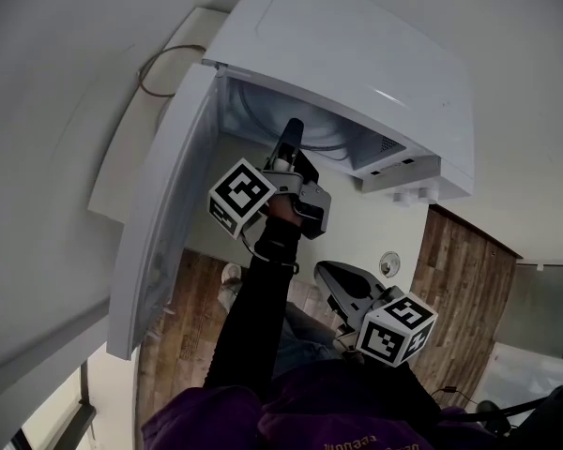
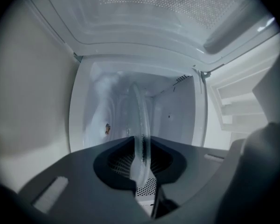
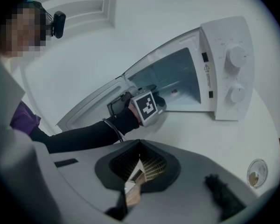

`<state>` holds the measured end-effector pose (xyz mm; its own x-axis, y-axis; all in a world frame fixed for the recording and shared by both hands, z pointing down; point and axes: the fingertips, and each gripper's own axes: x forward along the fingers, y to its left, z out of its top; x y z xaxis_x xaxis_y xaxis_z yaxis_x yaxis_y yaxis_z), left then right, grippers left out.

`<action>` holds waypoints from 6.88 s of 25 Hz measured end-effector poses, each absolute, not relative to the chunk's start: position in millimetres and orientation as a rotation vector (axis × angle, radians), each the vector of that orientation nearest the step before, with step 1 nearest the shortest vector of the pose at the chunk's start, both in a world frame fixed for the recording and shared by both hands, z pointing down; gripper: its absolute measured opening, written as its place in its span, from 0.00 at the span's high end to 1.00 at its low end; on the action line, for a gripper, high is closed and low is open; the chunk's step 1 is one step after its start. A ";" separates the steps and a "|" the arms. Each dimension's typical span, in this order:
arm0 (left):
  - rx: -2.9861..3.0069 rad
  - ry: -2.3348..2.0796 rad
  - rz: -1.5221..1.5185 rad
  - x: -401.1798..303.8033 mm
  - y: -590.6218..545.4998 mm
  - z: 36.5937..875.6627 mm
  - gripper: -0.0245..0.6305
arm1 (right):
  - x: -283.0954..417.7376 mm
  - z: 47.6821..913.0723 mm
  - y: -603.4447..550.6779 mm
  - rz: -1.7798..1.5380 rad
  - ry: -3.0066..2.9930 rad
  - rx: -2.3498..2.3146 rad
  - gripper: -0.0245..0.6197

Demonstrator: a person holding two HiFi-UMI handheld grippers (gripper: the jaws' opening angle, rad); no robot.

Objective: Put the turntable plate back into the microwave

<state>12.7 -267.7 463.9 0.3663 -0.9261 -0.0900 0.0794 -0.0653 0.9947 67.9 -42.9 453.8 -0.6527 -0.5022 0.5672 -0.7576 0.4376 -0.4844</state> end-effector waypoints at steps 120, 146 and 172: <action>1.663 -1.987 0.541 -0.3 -312.0 509.2 0.47 | 75.9 446.2 -74.2 1.137 -2.427 1.049 0.95; 2.012 -1.499 0.000 16.8 -208.8 446.1 0.95 | 82.9 405.1 -100.7 1.033 -2.539 1.199 0.95; 2.311 -1.291 0.174 21.6 -118.1 371.0 0.95 | 60.6 329.9 -117.5 0.729 -2.688 1.395 0.95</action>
<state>21.6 -118.1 371.0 0.5460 -0.7673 0.3363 -0.8290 -0.4369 0.3492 60.6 -117.5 329.9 -0.5989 -0.7664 0.2323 -0.7788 0.4897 -0.3921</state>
